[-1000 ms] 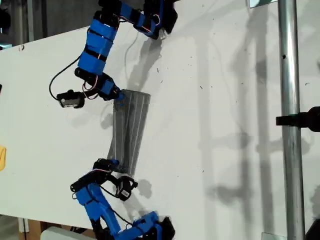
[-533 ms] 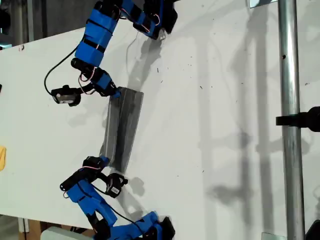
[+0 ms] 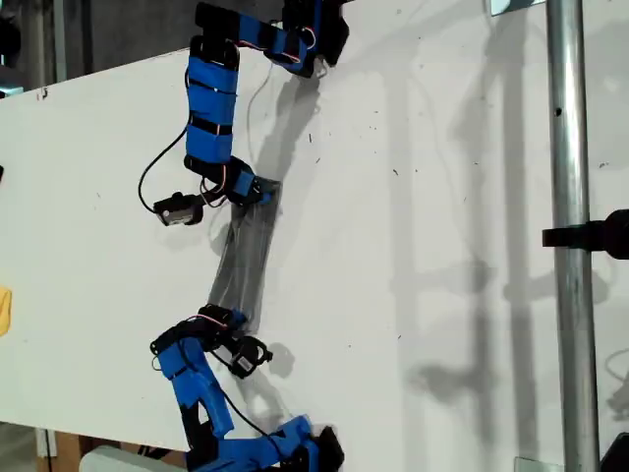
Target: Grasp corners of a towel and fold twice.
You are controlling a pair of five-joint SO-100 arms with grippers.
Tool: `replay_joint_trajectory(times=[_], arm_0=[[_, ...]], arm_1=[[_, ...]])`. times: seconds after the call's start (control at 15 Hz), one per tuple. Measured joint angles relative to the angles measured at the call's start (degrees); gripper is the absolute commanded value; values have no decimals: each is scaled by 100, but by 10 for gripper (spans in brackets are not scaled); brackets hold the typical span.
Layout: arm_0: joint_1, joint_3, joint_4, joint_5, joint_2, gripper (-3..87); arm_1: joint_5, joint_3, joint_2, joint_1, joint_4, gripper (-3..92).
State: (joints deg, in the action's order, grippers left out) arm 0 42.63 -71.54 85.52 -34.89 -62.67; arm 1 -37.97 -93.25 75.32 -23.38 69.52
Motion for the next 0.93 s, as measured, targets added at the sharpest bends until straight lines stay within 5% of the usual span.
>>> replay_joint_trajectory(times=[0.13, 0.2, 0.27, 0.33, 0.4, 0.67, 0.93], arm_0=[[70, 158, -35, 0, 571, 11], [97, 316, -35, 0, 809, 108], [141, 396, -9, -44, 853, 162], [202, 448, 88, -123, 853, 204], [211, 519, 413, -325, 782, 242], [404, 299, 1011, -510, -1266, 248], [448, -1600, 1002, -1301, -4764, 176]], arm_1=[[0, 9, -281, -105, -149, -3], [0, 18, -369, -149, -158, -3], [0, 18, -369, -193, -149, 66], [0, 18, -325, -193, -97, 325], [0, 0, -70, -246, 114, 394], [-123, -62, 1635, -747, 1723, 370], [-1204, -1521, 4966, -1318, 2742, 330]])
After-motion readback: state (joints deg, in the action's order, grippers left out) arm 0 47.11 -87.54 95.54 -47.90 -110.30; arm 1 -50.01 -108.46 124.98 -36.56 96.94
